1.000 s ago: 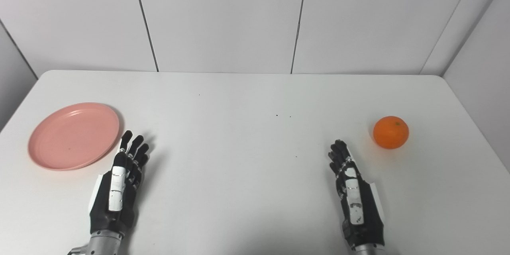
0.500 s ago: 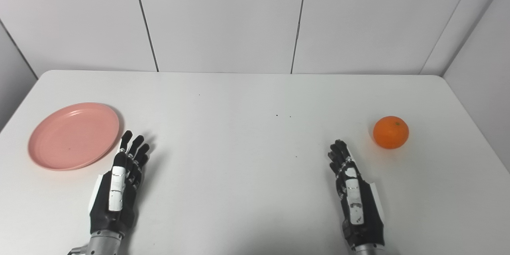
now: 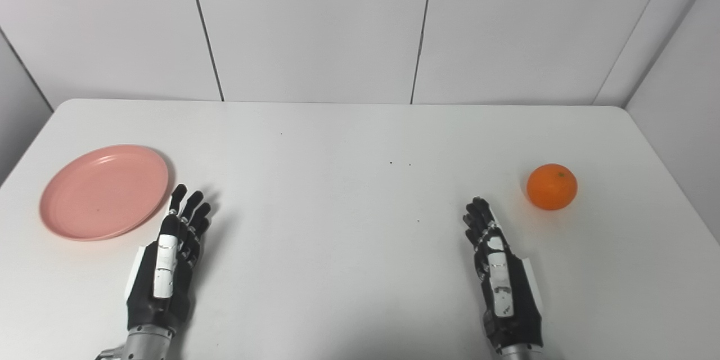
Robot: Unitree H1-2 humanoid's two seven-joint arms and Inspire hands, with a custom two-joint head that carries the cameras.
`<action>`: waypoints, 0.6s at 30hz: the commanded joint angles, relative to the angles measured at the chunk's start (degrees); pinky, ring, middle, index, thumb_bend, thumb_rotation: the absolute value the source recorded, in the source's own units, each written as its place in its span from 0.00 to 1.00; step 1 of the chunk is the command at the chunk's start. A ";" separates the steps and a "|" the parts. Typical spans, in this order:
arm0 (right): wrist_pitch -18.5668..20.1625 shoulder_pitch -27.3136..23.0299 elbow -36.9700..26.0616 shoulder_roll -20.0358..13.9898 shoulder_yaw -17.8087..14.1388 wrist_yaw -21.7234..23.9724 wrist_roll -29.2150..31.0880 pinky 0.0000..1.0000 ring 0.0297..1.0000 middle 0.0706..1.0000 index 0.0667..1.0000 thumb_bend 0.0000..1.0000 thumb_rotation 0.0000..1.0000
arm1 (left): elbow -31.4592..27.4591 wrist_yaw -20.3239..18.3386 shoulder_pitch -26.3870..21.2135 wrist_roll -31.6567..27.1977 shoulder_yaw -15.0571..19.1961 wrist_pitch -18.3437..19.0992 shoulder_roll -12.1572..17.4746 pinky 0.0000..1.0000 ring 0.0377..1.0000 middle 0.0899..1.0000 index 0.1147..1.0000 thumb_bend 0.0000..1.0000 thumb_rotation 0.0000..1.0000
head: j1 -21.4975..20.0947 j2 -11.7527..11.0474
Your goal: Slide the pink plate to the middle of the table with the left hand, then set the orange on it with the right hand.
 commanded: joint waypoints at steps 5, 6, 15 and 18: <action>-1.54 1.15 6.46 -0.99 -0.62 1.78 1.95 1.00 0.96 0.95 0.93 0.83 0.96 | 1.62 0.82 3.74 2.56 -1.05 -2.28 -2.01 0.98 0.94 0.95 0.99 0.78 0.87 | 4.94 -3.94; -1.85 1.09 6.89 -1.12 -0.80 1.94 2.11 1.00 0.96 0.95 0.93 0.82 0.97 | 1.99 0.94 3.72 2.68 -1.17 -2.54 -2.24 0.97 0.94 0.95 0.98 0.77 0.86 | 4.94 -3.94; -4.83 -0.09 12.00 -2.89 -1.79 3.86 4.04 1.00 0.98 0.97 0.96 0.82 1.00 | 6.78 1.72 3.05 2.88 -2.67 -7.04 -3.81 1.00 0.95 0.96 0.99 0.78 0.81 | 8.97 -8.02; -5.16 -0.34 12.89 -3.37 -1.87 4.45 4.54 1.00 0.98 0.97 0.96 0.82 1.00 | 7.66 1.99 2.92 2.74 -3.11 -7.96 -4.02 1.00 0.95 0.96 0.99 0.79 0.82 | 10.24 -8.78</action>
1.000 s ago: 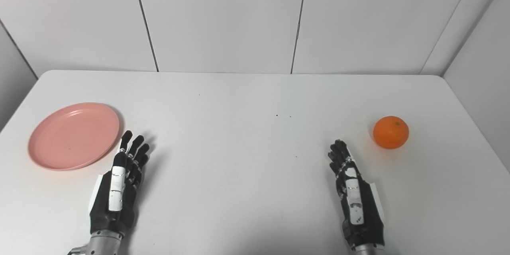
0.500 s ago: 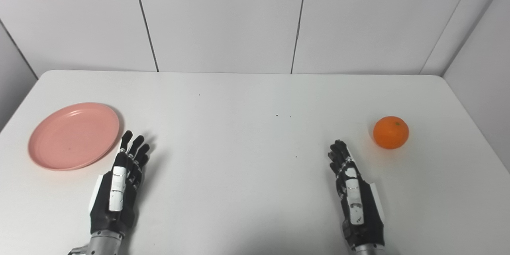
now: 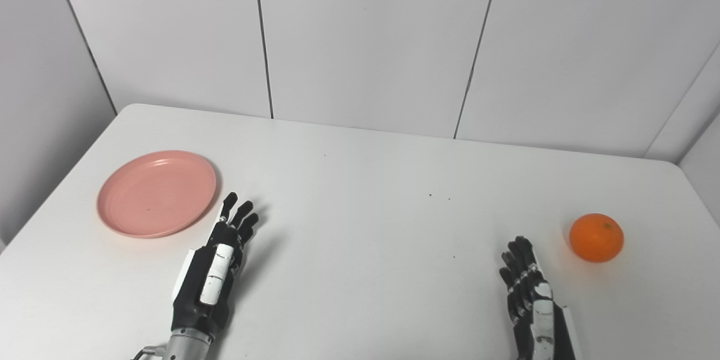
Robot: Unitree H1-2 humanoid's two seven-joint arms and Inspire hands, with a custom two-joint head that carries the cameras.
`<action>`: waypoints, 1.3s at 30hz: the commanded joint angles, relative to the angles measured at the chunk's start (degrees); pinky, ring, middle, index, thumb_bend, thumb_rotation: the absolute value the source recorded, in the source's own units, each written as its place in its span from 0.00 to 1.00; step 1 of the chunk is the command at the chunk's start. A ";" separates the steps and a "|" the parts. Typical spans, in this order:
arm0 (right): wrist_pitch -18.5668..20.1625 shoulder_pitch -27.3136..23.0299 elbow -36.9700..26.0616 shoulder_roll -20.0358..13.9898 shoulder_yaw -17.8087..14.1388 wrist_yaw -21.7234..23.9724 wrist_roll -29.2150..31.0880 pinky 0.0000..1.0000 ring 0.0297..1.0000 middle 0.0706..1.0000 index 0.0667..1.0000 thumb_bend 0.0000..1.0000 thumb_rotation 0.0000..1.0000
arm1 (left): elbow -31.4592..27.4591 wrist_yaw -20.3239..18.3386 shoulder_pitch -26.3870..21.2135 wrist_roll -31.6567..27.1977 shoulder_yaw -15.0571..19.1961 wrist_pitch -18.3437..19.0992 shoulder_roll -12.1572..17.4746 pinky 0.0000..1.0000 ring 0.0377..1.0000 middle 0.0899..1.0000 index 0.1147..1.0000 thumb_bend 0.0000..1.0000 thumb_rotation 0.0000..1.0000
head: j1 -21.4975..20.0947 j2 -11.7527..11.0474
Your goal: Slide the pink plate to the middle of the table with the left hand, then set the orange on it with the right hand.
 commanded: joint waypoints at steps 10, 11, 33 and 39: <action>-3.49 0.75 11.18 -2.24 -1.54 2.47 0.98 1.00 1.00 0.99 0.98 0.84 1.00 | 5.07 0.82 4.01 0.45 -0.94 -4.42 -3.77 0.99 0.94 0.95 0.98 0.75 0.82 | 2.34 -1.34; -3.45 0.75 11.24 -2.24 -1.51 2.41 0.88 1.00 1.00 0.99 0.98 0.85 1.00 | 5.17 0.95 4.02 0.56 -0.95 -4.45 -3.80 0.98 0.94 0.94 0.98 0.75 0.82 | 2.27 -1.45; -2.77 0.95 10.40 -1.72 -1.17 2.25 0.56 1.00 1.00 0.99 0.99 0.87 1.00 | 0.92 1.25 4.51 -1.89 0.90 -5.71 -2.85 0.90 0.89 0.91 0.93 0.82 0.87 | 2.08 -0.76; -2.71 0.82 10.35 -1.70 -0.92 2.19 0.24 1.00 1.00 1.00 0.99 0.86 1.00 | -1.63 1.66 1.43 -3.78 2.07 -3.54 -2.02 0.88 0.86 0.87 0.87 0.89 0.87 | 2.56 -0.89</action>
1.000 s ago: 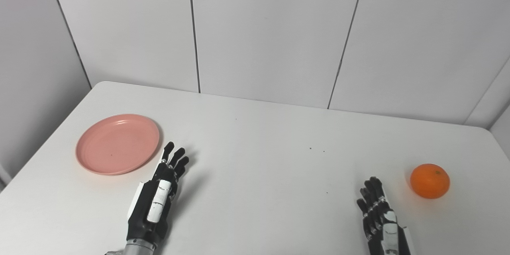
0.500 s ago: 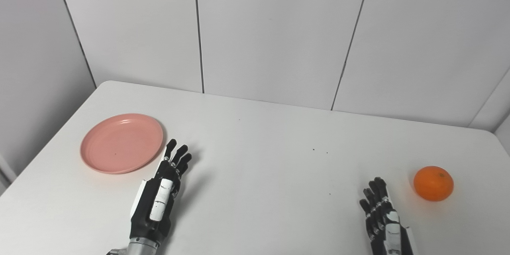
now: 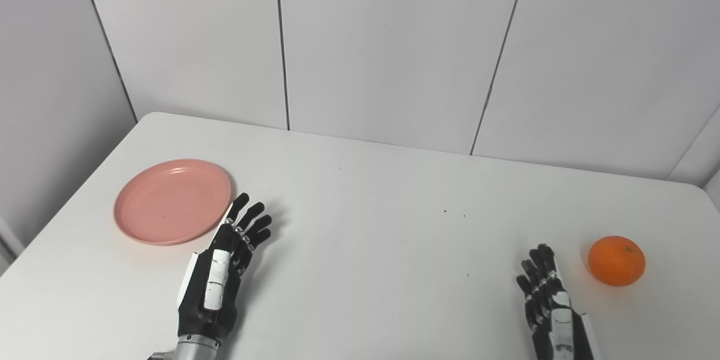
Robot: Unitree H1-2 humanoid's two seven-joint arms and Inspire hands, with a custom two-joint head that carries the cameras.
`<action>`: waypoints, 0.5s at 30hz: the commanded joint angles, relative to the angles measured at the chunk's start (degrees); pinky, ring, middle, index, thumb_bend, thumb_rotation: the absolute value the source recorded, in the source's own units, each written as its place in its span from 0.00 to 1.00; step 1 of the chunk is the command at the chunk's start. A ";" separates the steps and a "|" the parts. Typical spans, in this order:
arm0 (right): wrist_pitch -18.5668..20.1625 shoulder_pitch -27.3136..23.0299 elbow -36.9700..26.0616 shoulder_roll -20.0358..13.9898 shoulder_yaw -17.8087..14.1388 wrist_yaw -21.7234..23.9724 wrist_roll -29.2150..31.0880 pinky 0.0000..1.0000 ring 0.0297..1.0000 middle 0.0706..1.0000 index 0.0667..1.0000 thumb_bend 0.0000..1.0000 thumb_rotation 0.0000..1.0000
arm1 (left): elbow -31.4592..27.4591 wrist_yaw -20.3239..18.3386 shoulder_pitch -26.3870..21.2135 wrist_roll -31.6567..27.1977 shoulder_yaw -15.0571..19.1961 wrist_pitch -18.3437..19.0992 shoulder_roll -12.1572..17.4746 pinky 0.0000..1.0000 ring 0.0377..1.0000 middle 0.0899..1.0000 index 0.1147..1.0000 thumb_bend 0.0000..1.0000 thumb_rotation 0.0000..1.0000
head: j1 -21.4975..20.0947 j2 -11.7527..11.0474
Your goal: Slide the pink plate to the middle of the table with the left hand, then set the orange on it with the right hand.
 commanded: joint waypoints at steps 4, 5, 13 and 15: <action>-2.47 3.54 7.70 0.51 -0.14 0.87 0.07 1.00 1.00 1.00 0.99 0.86 1.00 | -3.61 -0.29 -1.58 -5.26 2.24 4.16 -0.34 0.87 0.85 0.85 0.85 0.93 0.88 | 0.16 -0.13; -2.67 3.50 7.82 0.58 -0.14 0.88 0.03 1.00 1.00 1.00 0.99 0.86 1.00 | -3.84 -0.34 -2.36 -5.83 2.74 4.22 -0.24 0.85 0.83 0.84 0.83 0.93 0.87 | 0.02 -0.14; -3.46 3.01 8.75 0.73 -0.16 1.27 0.19 1.00 1.00 1.00 1.00 0.82 1.00 | -5.27 -0.38 -9.93 -7.09 7.18 5.71 3.05 0.79 0.77 0.77 0.77 0.97 0.88 | 0.18 -0.62; -3.44 2.93 8.85 0.78 -0.22 1.08 0.13 1.00 1.00 1.00 0.99 0.83 0.99 | -4.01 -1.04 -11.84 -7.86 8.67 4.99 4.51 0.79 0.77 0.77 0.77 0.97 0.87 | 0.23 -0.63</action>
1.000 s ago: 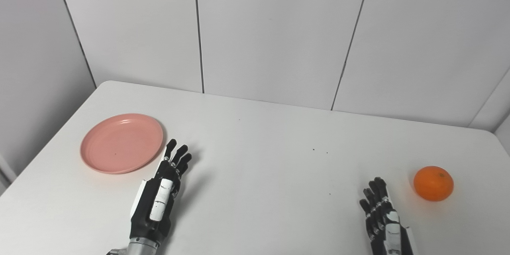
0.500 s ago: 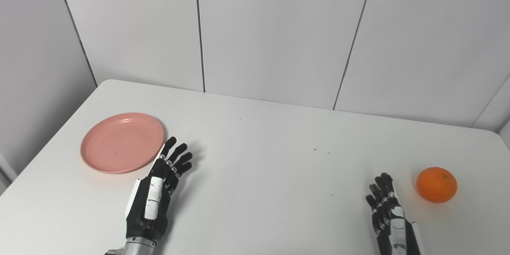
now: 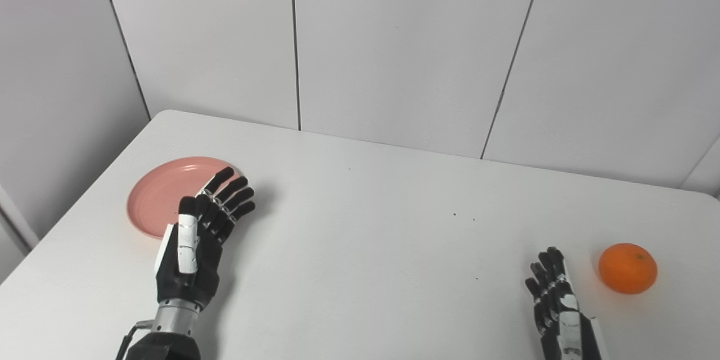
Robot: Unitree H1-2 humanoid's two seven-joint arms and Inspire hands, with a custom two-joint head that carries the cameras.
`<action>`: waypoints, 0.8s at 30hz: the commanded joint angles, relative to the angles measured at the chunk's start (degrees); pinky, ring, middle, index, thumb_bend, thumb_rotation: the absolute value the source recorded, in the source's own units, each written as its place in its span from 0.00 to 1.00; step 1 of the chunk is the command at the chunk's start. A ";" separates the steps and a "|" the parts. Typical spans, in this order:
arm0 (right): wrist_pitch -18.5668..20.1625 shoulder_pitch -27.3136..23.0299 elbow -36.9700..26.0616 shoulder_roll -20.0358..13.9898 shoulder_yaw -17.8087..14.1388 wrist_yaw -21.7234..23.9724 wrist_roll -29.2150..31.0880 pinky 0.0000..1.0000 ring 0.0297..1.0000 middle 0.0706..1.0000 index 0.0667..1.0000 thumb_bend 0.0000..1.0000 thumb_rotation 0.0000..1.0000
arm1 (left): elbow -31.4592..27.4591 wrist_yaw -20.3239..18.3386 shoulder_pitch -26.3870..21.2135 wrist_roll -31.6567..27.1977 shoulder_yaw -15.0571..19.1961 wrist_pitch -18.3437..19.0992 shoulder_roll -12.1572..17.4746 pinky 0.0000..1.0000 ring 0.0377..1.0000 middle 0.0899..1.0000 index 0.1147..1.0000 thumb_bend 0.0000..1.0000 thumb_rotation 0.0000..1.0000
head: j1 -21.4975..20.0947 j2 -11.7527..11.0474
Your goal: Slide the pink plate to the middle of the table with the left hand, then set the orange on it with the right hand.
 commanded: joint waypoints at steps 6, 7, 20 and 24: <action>-2.73 2.92 8.63 1.02 -0.01 1.33 0.89 1.00 1.00 1.00 0.99 0.81 0.98 | -2.49 -0.65 -9.02 -5.48 4.69 4.95 6.23 0.79 0.78 0.76 0.73 0.98 0.90 | 0.33 -0.23; -2.75 2.92 8.67 1.03 -0.02 1.37 0.93 1.00 1.00 1.00 0.99 0.81 0.98 | -3.62 -0.56 -9.82 -6.57 5.20 6.90 6.99 0.79 0.78 0.76 0.74 0.98 0.91 | 0.33 -0.23; -2.88 2.77 8.89 1.53 0.07 1.23 0.64 1.00 1.00 1.00 0.99 0.80 0.95 | -2.42 0.05 -18.22 -13.66 15.08 15.30 16.88 0.82 0.81 0.78 0.72 1.00 0.85 | 0.46 -0.46; -2.87 2.68 8.82 1.70 0.20 0.92 0.19 1.00 1.00 0.99 0.99 0.81 0.94 | 2.10 -1.12 -20.43 -12.93 17.07 14.31 20.14 0.84 0.82 0.79 0.74 1.00 0.88 | 0.24 -0.49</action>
